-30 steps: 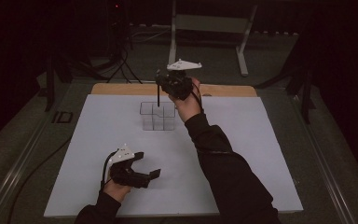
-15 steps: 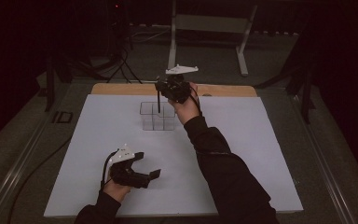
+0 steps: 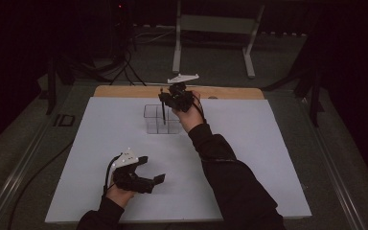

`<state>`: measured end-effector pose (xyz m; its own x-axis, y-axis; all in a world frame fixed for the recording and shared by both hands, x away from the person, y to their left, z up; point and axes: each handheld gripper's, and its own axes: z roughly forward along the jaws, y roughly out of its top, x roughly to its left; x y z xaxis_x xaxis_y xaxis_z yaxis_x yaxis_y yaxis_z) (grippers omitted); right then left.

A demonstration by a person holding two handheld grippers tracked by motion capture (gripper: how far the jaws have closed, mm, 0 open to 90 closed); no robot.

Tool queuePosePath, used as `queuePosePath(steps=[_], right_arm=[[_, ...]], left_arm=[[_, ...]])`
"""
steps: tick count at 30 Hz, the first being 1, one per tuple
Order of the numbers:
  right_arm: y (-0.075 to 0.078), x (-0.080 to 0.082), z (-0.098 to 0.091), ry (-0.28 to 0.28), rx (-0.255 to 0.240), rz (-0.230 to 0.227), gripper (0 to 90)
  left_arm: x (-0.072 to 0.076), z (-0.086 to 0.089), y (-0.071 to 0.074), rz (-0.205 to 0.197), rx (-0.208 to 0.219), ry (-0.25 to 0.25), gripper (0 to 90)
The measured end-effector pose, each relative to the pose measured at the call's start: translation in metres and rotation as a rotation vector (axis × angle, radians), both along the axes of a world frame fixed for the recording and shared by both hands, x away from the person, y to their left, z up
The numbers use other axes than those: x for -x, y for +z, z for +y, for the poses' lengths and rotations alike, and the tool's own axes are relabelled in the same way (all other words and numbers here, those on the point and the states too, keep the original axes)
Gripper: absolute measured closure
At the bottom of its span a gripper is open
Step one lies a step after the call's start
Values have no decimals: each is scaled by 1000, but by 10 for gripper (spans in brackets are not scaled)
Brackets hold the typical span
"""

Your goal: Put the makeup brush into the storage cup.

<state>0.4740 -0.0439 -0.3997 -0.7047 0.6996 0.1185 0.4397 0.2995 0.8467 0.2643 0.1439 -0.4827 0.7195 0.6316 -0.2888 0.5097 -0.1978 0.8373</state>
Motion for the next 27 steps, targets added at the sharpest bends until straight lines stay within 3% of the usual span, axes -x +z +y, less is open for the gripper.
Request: queuePosePath(steps=[19, 27], right_arm=[[-21, -4, 1, -4, 52, 70, 838], [-35, -6, 5, 3, 96, 106, 836]], left_arm=[[0, 0, -1, 4, -1, 0, 25], [0, 0, -1, 1, -1, -1, 25]])
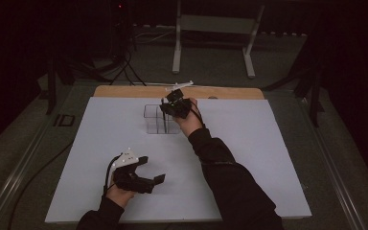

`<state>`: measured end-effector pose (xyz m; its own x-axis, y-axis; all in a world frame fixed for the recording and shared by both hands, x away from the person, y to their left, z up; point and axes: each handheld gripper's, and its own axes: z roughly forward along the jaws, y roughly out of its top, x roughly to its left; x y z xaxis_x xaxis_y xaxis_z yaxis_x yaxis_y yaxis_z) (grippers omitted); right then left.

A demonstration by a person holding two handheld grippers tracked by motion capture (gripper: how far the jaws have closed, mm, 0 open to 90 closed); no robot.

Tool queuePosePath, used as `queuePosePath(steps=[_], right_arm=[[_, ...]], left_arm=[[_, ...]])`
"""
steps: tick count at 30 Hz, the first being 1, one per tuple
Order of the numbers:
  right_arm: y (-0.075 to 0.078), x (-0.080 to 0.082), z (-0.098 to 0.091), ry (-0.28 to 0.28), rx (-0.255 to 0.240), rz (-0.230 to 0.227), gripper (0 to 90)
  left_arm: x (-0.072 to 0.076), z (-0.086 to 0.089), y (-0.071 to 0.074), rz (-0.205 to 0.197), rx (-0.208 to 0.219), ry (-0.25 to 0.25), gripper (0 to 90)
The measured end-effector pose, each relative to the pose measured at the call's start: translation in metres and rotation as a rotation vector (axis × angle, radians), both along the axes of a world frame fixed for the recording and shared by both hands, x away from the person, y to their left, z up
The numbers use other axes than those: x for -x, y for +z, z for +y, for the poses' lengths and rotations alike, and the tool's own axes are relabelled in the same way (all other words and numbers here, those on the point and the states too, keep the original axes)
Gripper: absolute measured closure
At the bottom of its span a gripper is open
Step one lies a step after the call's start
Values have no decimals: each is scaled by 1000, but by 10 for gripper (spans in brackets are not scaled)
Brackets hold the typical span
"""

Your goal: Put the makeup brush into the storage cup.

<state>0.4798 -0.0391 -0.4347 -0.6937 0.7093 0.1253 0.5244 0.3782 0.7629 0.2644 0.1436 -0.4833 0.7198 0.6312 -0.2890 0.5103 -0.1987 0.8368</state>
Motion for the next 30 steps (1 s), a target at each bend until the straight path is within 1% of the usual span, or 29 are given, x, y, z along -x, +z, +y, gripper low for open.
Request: queuePosePath(steps=[2, 4, 5, 6, 7, 9, 10, 11, 12, 13, 14, 16, 17, 19, 20, 21, 22, 23, 25, 27, 29, 30], right_arm=[[1, 0, 0, -3, 17, -6, 813], [1, 0, 0, -10, 21, -5, 605], [2, 0, 0, -15, 18, -13, 533], [3, 1, -1, -16, 16, -20, 488], [4, 1, -2, -15, 15, -25, 384], [7, 2, -4, -7, 10, -37, 326], [8, 3, -5, -2, 2, -29, 275], [9, 4, -6, -2, -17, -24, 210], [11, 5, -8, 18, -26, -14, 156], [12, 7, -11, 60, -43, 1, 103], [13, 8, -13, 72, -50, 2, 103], [15, 13, -16, 80, -48, -20, 105], [16, 16, -19, 85, -56, -35, 105], [17, 22, -24, 100, -86, -37, 142], [17, 24, -26, 103, -90, -40, 134], [18, 27, -29, 106, -93, -29, 139], [18, 29, -31, 114, -100, -26, 139], [18, 33, -34, 124, -104, -33, 140], [19, 39, -38, 139, -95, -52, 142], [19, 45, -44, 142, -102, -55, 148], [19, 51, -49, 150, -107, -56, 150], [20, 54, -51, 148, -110, -55, 153]], left_arm=[[0, 0, 0, 1, 3, 2, 25], [0, 1, 1, -2, 4, 5, 25], [0, 1, 1, -2, 3, 4, 25], [0, 1, 1, -5, 1, 6, 25], [0, 1, 1, -5, 0, 5, 25], [0, 0, 1, -2, 2, 3, 25], [0, 0, 1, -1, 3, 0, 25], [0, 0, 1, 1, 2, 0, 25], [0, -1, 0, 1, -3, 0, 25], [0, -1, 0, 2, -6, -2, 25], [-1, -1, 0, 1, -15, -6, 25], [-1, -1, 0, 4, -20, -6, 25], [-1, -1, 0, 6, -17, -9, 25], [0, -1, 2, 3, -24, -12, 25], [0, -1, 3, -2, -30, -13, 25], [-1, -1, 4, -4, -38, -14, 25], [-1, 0, 5, -9, -36, -16, 25], [-1, 0, 6, -11, -32, -16, 25], [-2, 2, 8, -22, -29, -34, 25], [-2, 3, 9, -34, -23, -46, 24], [-3, 3, 9, -20, 4, -79, 19], [-3, 3, 10, -21, 5, -91, 19]])
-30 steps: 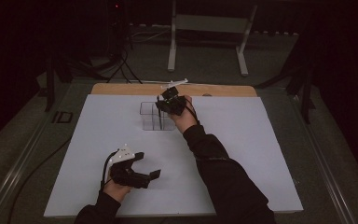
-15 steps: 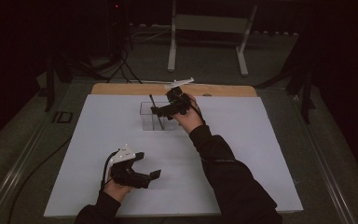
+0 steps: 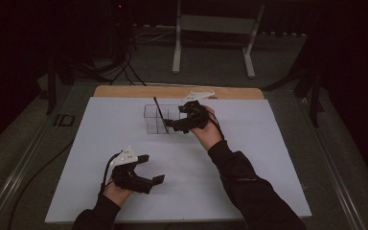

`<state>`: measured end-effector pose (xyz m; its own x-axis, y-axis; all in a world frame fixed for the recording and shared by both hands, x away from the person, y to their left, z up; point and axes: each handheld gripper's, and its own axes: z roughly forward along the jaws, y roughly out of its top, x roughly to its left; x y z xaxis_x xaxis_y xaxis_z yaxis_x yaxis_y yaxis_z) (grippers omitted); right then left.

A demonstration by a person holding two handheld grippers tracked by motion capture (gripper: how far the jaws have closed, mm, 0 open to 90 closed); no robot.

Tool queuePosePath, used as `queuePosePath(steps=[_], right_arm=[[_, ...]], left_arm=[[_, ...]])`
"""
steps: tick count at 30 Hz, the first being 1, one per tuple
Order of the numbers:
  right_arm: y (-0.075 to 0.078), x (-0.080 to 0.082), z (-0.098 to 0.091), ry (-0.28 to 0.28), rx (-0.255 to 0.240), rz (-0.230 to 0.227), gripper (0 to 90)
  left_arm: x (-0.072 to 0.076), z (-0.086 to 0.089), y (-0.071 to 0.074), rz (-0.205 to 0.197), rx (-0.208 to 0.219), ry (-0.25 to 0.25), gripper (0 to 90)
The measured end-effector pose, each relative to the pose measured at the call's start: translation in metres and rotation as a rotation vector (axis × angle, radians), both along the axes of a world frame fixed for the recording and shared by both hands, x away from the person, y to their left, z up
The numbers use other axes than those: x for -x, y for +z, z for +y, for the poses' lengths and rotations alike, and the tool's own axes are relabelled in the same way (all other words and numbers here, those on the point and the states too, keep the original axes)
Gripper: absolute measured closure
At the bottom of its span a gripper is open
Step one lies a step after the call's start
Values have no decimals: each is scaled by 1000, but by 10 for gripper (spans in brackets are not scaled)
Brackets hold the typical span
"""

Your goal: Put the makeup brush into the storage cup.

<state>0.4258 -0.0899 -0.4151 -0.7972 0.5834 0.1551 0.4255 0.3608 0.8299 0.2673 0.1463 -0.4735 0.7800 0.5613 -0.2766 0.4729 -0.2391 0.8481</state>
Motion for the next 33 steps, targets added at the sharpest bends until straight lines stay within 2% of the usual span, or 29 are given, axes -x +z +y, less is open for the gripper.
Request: queuePosePath(steps=[4, 13, 16, 19, 23, 28, 33], right_arm=[[1, 12, -9, 8, -10, -2, 156], [-5, 40, -26, 55, 8, -6, 158], [-9, 48, -31, 67, 6, 2, 157], [-16, 59, -40, 68, -20, 13, 157], [-22, 70, -49, 75, -24, 15, 157], [-27, 79, -60, 86, -52, 10, 157], [-32, 90, -72, 86, -36, -6, 157]], left_arm=[[2, -3, 4, -26, -6, -46, 20], [2, 0, 11, -18, -33, -62, 20], [3, 4, 9, -20, -45, -78, 20], [3, 7, 7, -11, -48, -87, 20], [5, 10, 6, -7, -43, -100, 20], [5, 15, 4, -8, -46, -105, 20], [7, 19, 1, -4, -57, -112, 20]])
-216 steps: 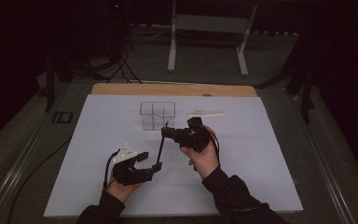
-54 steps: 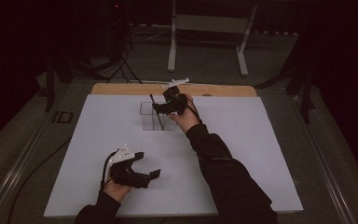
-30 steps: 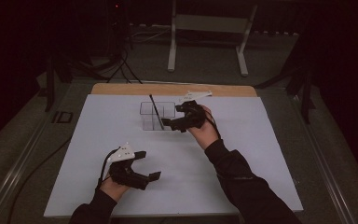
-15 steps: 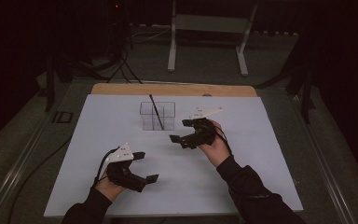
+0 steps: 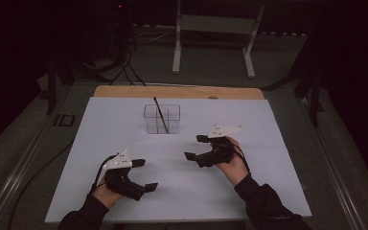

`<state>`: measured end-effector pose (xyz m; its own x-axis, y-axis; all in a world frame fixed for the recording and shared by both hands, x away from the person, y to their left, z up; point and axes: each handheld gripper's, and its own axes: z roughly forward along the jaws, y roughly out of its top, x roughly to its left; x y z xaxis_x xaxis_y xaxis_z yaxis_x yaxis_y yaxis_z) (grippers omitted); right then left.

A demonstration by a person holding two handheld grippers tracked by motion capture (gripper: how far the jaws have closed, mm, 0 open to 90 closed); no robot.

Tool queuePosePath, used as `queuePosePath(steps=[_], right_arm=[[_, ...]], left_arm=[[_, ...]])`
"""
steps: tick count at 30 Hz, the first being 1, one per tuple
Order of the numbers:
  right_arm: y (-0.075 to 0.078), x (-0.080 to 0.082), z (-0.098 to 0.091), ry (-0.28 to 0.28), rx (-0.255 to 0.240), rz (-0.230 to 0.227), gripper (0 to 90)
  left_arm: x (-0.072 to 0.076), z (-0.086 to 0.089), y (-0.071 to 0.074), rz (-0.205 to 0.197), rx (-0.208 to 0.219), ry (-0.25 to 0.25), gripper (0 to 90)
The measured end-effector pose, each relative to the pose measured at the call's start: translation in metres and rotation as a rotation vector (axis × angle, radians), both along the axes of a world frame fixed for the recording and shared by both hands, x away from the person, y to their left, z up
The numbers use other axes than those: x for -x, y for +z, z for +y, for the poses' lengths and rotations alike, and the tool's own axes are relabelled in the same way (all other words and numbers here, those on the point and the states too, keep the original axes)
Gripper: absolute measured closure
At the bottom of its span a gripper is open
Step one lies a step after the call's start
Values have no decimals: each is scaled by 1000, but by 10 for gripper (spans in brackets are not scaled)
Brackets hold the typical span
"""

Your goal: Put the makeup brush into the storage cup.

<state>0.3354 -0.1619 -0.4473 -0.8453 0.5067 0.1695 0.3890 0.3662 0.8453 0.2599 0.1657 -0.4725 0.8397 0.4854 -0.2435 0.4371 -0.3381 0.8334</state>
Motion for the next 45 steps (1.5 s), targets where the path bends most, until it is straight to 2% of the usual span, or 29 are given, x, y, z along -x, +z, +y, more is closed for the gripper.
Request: queuePosePath(steps=[5, 14, 21, 31, 38, 45], right_arm=[[-7, 9, -18, -22, 11, 16, 156], [-14, 27, -48, -52, -3, 5, 156], [-19, 39, -69, -67, -4, 5, 157], [-28, 49, -91, -95, -7, 1, 161], [-35, 52, -105, -104, -1, -8, 161], [-38, 57, -118, -118, 4, -12, 161]], left_arm=[[2, 6, -3, 5, 4, -4, 20], [5, 17, -7, 0, 7, -3, 20], [8, 26, -13, -10, -8, 8, 20], [13, 40, -19, -19, -9, 26, 20], [18, 50, -22, -41, -28, 26, 20], [17, 60, -27, -28, -23, 42, 20]])
